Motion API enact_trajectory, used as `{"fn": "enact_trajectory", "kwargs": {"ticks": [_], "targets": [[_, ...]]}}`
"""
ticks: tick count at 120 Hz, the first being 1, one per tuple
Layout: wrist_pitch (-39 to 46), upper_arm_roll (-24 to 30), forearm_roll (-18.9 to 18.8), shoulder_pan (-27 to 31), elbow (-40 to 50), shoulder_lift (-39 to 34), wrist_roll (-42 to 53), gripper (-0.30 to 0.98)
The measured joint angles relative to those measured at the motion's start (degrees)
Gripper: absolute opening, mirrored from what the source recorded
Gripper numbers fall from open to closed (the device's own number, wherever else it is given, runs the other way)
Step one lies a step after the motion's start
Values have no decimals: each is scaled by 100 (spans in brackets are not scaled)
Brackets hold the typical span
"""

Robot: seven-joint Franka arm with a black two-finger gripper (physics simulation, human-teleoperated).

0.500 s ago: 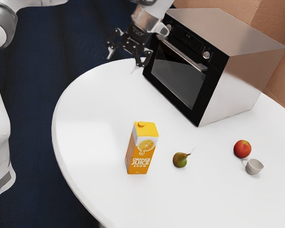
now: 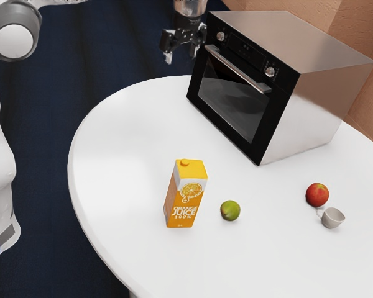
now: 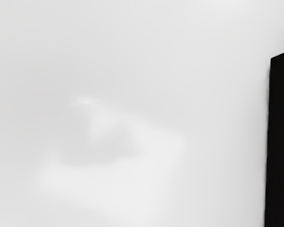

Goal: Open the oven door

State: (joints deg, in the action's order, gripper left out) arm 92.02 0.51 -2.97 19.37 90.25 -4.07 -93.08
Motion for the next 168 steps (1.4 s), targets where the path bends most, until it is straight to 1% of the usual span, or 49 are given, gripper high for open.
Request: {"fn": "enact_trajectory", "kwargs": {"ticks": [11,25,37,53,73,117,168], "targets": [[887,-27,-114,9,99,98,-513,69],[1844,-32,-149,-50,184,160,-1054,69],[2363,-33,-65,-130,196,254,-1443,69],[2835,-33,-8,-230,228,401,-1869,69],[3136,-25,-42,-347,240,457,-2239,69],[3459,-24,-45,-546,502,554,-2748,69],[3635,-24,-52,-264,508,715,-3057,69]]}}
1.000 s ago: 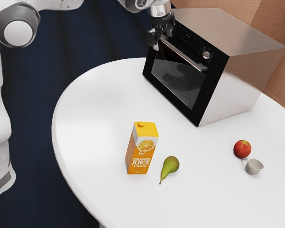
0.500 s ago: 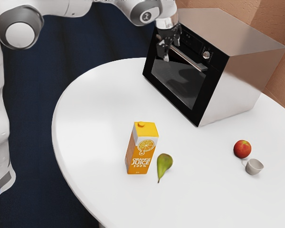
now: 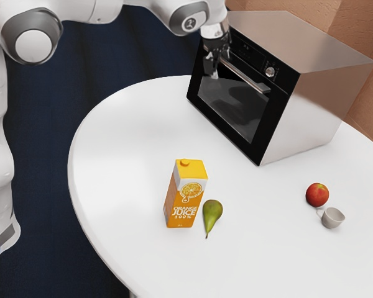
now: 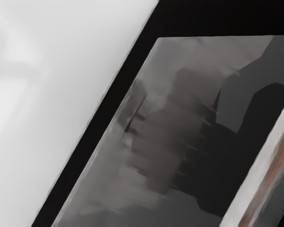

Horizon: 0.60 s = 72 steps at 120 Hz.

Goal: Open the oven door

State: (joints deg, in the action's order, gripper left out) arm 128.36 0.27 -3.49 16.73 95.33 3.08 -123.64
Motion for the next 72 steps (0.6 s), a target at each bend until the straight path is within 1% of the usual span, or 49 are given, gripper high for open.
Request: {"fn": "enact_trajectory", "kwargs": {"ticks": [26,72], "targets": [[44,-10,0,-22,227,-110,-89,69],[212,-80,40,-41,1167,-756,-176,69]]}}
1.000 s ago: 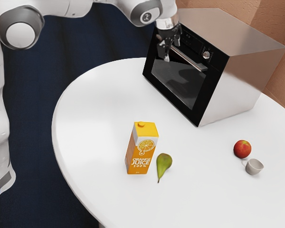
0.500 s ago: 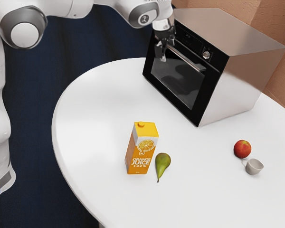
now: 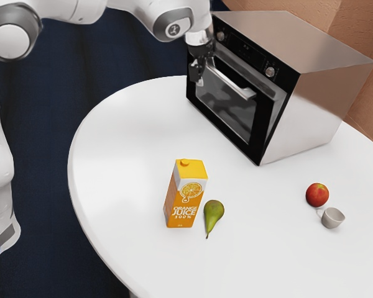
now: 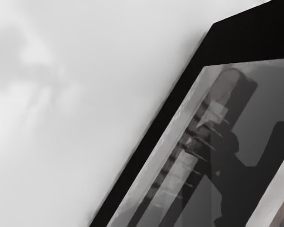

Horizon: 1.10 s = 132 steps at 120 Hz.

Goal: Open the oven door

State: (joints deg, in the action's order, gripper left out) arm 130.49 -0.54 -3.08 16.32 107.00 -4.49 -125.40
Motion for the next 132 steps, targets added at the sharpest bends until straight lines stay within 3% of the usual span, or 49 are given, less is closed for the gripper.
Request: {"fn": "enact_trajectory", "kwargs": {"ticks": [22,40,57,64,68,75,87,102,111,132], "targets": [[64,-89,30,104,334,-312,-26,69],[88,-441,42,147,922,-1002,-51,68],[-30,-608,326,1410,1298,-1751,153,68],[-141,-541,374,1603,1313,-2007,242,68],[-225,-238,386,1614,1202,-2117,282,68],[-623,444,390,1246,386,-2025,173,68],[-1741,1150,153,-79,-1392,-1310,-168,68],[-2757,1402,-175,-1327,-1946,-591,-545,69],[-3120,1411,-299,-1524,-1856,-392,-734,69],[-3436,477,-345,-1173,-1475,-50,-1096,69]]}}
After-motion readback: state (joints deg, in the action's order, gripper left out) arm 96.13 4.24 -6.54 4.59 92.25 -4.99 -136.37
